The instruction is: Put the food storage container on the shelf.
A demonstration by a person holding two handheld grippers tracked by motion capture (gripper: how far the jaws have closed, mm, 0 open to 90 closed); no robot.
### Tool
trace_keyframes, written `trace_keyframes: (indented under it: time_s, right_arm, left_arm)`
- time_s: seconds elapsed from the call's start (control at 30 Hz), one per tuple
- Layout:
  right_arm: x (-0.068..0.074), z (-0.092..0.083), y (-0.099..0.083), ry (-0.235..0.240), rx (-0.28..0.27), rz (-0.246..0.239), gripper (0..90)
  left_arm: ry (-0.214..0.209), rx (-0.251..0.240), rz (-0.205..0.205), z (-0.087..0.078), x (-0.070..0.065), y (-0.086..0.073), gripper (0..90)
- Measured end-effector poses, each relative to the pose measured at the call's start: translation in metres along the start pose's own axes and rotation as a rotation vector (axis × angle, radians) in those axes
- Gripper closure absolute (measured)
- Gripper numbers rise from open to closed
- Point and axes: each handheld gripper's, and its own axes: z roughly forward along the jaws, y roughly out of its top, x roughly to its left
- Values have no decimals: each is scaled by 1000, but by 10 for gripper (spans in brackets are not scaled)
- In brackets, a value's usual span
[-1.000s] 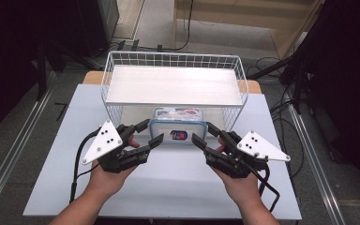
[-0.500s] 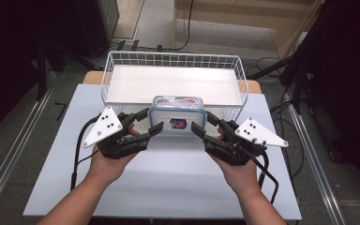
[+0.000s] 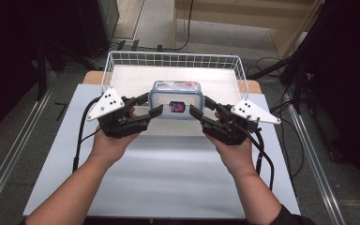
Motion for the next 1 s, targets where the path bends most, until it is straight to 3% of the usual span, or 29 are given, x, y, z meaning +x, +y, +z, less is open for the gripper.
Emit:
trace_keyframes:
  time_s: [0.4, 0.63, 0.83, 0.9, 1.0]
  right_arm:
    - [-23, 26, 15, -3, 29, 7, 503]
    - [-32, 33, 21, -20, 26, 1, 493]
    - [-38, 40, 20, -19, 23, 31, 492]
    - [-38, 41, 20, -14, 29, 37, 492]
    - [-39, 42, 23, -3, 49, 56, 499]
  left_arm:
    - [1, 10, -18, 21, 28, 10, 480]
    - [6, 2, -15, 31, 35, 15, 481]
    - [7, 19, -21, 33, 41, 15, 481]
    - [2, 19, -32, 33, 42, 16, 482]
    - [-18, 24, -81, 33, 47, 16, 484]
